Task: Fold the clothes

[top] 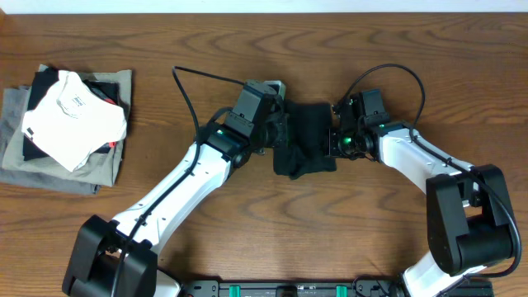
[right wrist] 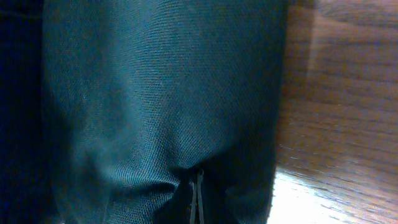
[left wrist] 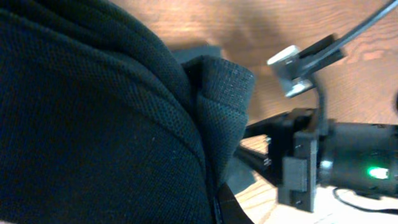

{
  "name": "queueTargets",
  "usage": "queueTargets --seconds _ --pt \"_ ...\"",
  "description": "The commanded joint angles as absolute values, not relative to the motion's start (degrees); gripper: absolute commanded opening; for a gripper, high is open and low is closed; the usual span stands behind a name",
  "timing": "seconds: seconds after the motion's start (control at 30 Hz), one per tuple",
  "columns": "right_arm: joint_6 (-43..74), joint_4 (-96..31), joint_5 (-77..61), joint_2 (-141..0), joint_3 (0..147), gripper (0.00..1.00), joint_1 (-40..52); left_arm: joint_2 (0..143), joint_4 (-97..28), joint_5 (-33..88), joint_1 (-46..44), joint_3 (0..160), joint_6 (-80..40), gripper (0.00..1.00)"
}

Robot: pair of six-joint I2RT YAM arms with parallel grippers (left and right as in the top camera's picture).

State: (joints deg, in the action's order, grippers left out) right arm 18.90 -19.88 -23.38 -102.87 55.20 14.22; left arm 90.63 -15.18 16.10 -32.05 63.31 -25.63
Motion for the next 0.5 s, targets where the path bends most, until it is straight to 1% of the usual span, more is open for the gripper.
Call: queueTargets --seconds 0.0,0.17,0.47 --pt "20.36 -20.12 -24.47 -104.2 54.65 0.01 15.2 90.72 -12.95 15.73 -32.95 64.2 -25.06 0.07" --pt "21.06 -20.18 -24.47 -104.2 54.65 0.01 15.2 93.84 -12.49 15.75 -33.21 64.2 -25.08 0.11" --pt "21.21 -20.4 -24.67 -104.2 54.65 0.01 15.31 99.22 -9.58 15.77 -33.26 64.2 -25.1 0.13"
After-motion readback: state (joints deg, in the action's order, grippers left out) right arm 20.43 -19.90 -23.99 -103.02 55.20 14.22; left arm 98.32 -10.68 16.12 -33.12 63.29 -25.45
